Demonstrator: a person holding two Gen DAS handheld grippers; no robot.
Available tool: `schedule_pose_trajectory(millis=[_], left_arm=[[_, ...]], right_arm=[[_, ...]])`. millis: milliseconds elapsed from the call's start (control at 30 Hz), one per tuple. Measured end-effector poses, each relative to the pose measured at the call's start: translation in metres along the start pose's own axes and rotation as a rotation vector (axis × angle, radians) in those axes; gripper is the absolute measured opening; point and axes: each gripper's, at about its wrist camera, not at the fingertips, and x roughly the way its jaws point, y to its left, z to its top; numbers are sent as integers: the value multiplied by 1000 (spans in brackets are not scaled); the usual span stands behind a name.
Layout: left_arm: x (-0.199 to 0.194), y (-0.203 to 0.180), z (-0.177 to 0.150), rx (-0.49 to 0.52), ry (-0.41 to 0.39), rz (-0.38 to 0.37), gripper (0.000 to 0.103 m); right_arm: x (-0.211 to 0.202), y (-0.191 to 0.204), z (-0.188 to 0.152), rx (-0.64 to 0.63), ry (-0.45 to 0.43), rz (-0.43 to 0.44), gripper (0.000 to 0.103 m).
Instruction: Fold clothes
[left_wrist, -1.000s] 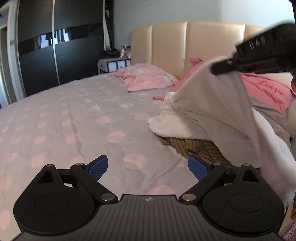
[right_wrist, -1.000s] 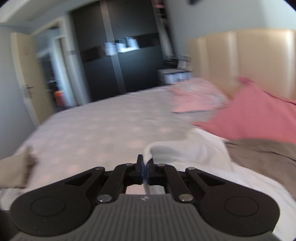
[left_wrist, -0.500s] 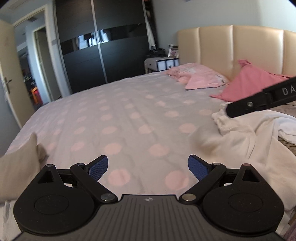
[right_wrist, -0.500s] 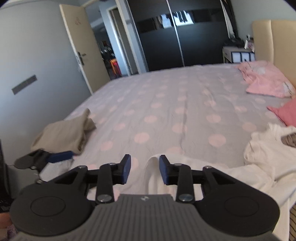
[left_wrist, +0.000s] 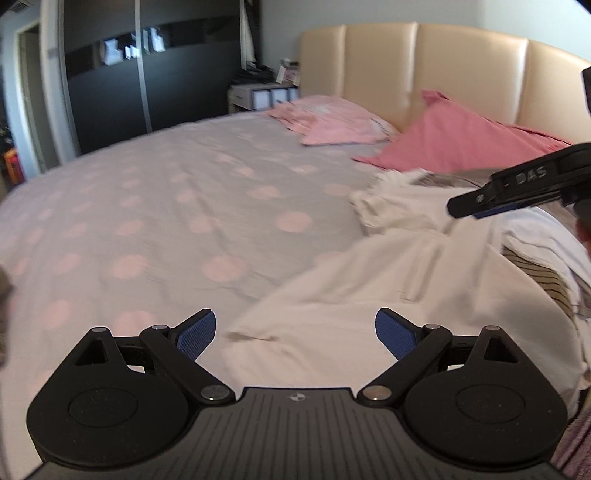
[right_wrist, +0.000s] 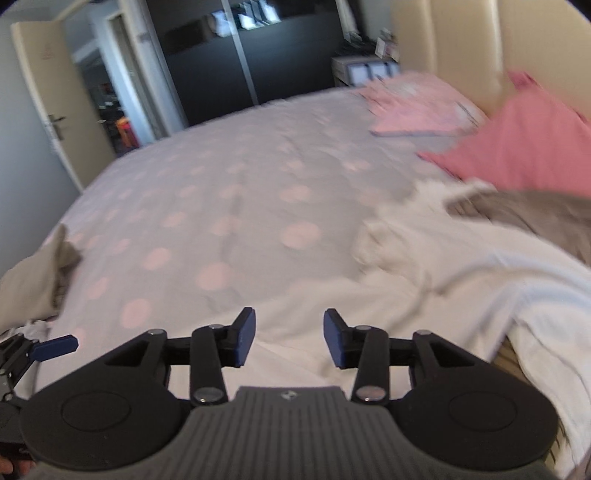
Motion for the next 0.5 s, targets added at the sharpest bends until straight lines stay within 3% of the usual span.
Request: schedule_pose_trajectory(millis=[267, 367, 500], left_arm=[[62, -55, -8, 57, 82, -102, 95], [83, -71, -7, 62, 105, -126, 95], [110, -90, 0, 93, 102, -139, 95]], right_arm=[[26, -67, -11, 38, 25, -175, 45], [30, -85, -4, 10, -6, -233, 51], [42, -107, 4, 12, -7, -267, 52]])
